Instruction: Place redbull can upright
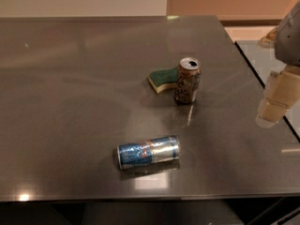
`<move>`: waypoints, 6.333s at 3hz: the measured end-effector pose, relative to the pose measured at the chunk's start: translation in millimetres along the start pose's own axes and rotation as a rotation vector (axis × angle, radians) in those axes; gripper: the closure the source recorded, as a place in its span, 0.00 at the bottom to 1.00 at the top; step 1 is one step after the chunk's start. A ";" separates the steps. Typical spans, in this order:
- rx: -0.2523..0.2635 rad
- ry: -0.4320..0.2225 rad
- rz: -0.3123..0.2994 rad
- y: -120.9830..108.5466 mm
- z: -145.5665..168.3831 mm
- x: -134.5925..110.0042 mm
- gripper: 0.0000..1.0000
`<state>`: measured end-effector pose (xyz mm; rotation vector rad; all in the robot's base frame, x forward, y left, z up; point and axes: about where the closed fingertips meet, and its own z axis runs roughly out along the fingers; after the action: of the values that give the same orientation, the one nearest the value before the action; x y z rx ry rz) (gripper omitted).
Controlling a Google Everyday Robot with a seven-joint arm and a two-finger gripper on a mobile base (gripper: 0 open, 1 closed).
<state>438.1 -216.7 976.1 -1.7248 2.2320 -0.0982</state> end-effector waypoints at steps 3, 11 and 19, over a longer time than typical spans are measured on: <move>-0.051 -0.015 -0.113 2.3 7.1 -39.1 0.00; -0.255 0.037 -0.400 144.4 130.1 -172.7 0.00; -0.290 -0.348 -0.336 94.5 67.8 -217.0 1.00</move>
Offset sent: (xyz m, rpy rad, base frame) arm 0.0107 0.0209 0.0015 -0.0038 0.0452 0.0800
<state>417.9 25.0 933.6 -2.0676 1.7596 0.4366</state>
